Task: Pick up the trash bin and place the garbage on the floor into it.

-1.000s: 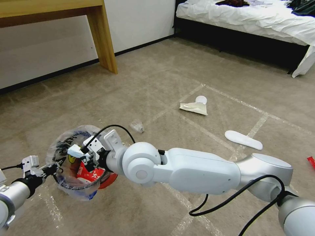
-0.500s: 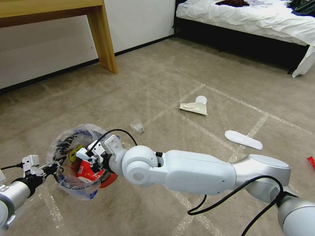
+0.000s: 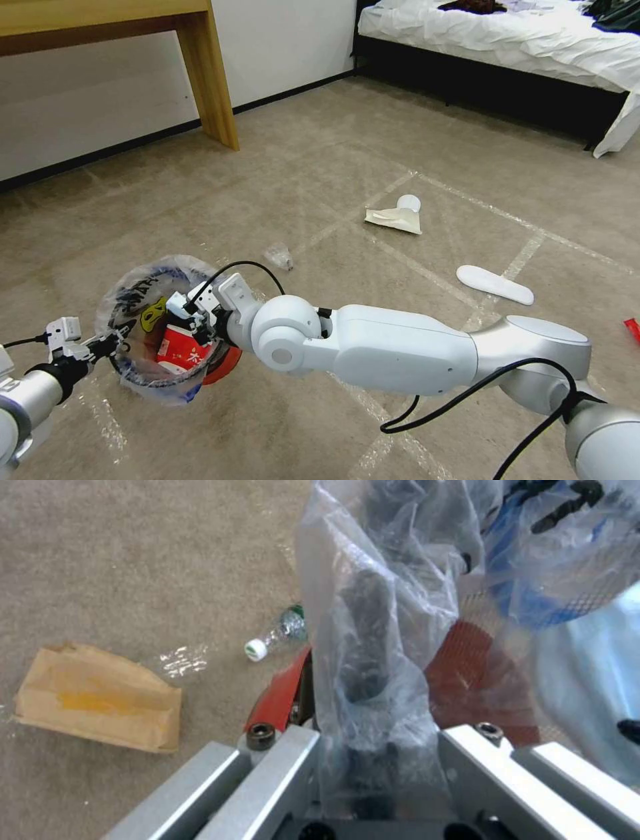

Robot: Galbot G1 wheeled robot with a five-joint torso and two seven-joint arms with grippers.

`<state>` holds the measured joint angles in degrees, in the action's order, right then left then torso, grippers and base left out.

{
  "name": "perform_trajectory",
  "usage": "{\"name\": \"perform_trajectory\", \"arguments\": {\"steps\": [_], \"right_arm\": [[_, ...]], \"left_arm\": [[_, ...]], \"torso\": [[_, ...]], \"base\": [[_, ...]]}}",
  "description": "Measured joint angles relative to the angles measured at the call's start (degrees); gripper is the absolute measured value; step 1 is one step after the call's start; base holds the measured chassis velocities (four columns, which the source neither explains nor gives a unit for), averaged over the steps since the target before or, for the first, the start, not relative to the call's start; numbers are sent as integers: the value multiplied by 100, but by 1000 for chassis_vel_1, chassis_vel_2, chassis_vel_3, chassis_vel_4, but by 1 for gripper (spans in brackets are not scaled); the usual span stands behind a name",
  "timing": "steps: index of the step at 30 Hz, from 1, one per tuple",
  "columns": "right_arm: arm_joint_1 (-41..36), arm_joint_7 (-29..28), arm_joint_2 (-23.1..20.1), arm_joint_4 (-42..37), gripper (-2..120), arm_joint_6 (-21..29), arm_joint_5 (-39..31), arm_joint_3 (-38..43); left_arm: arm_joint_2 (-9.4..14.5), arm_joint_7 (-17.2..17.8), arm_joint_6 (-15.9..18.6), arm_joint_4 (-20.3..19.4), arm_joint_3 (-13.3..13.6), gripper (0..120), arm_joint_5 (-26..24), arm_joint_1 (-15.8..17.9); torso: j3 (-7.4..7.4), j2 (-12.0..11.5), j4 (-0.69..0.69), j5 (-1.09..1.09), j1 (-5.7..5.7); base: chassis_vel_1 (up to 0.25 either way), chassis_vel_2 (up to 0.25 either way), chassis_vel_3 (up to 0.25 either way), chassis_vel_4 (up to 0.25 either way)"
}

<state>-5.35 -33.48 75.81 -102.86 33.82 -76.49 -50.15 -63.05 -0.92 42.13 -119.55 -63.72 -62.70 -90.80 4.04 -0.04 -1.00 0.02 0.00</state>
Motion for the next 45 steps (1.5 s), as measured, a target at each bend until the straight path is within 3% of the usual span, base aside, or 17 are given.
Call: {"name": "perform_trajectory", "arguments": {"steps": [8,10,12,14,16,19,45], "right_arm": [[2,34,0,3,54,-25,33,34],[2,45,0,-13,66,-31,37,34],[2,45,0,-13,66,-31,37,34],[2,53,5,-53,81,-34,37,34],[2,53,6,-59,83,-34,37,35],[13,40,6,-125,99,-34,30,27],[55,-95,-51,-727,100,-23,-66,379]], "left_arm": [[-25,-19,0,13,18,1,39,2],[-23,-20,0,15,19,1,39,7],[-23,-20,0,15,19,1,39,7],[-22,-20,0,46,26,1,42,22],[-22,-20,0,55,29,1,45,25],[-45,-19,0,105,58,1,77,41],[-71,-33,-10,221,90,1,166,77]], "torso": [[0,0,0,0,0],[0,0,0,0,0],[0,0,0,0,0],[0,0,0,0,0],[0,0,0,0,0],[0,0,0,0,0],[-1,0,0,0,0]], "base": [[0,0,0,0],[0,0,0,0],[0,0,0,0],[0,0,0,0],[0,0,0,0],[0,0,0,0],[0,0,0,0]]}}
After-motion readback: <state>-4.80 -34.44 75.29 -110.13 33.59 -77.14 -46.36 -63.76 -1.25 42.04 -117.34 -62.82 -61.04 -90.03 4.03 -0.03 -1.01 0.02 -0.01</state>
